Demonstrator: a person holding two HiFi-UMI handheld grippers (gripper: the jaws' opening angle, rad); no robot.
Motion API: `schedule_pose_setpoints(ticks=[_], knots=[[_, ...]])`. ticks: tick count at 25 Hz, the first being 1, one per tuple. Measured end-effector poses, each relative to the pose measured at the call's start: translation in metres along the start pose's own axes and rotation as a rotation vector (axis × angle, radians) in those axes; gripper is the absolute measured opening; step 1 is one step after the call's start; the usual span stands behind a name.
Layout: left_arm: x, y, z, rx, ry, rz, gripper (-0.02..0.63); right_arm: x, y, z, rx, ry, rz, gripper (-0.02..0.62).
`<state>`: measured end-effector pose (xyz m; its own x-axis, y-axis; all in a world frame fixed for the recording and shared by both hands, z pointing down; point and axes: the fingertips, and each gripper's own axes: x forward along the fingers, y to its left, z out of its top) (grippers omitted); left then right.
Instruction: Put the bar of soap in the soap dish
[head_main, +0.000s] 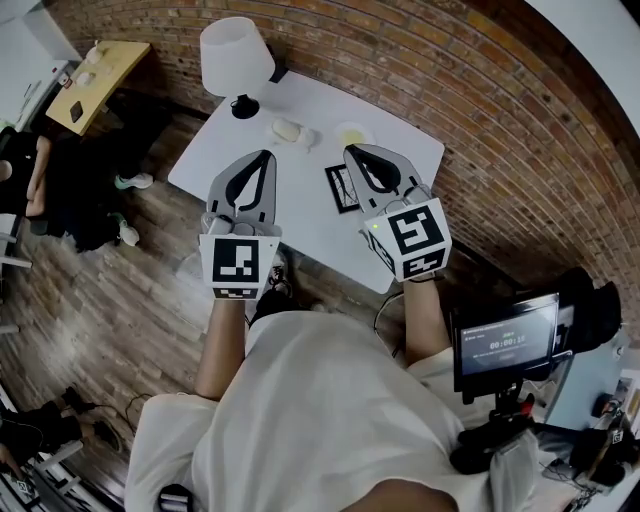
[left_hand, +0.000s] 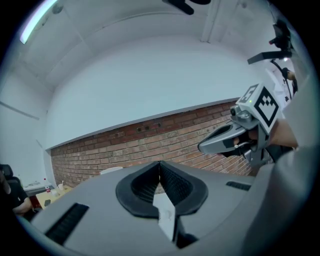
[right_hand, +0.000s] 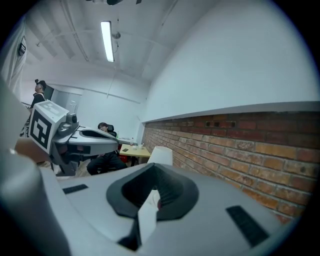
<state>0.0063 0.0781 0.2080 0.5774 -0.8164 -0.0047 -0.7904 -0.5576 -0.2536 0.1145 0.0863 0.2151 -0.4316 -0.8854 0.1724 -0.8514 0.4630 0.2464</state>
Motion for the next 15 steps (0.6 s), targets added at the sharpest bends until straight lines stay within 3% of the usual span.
schedule_pose_setpoints(ticks=[15], knots=[[-0.028,-0.039,0.044,0.035,-0.069,-0.005,0.007,-0.064,0.007,0.032,-0.040,-0.090,-0.036,0.005]])
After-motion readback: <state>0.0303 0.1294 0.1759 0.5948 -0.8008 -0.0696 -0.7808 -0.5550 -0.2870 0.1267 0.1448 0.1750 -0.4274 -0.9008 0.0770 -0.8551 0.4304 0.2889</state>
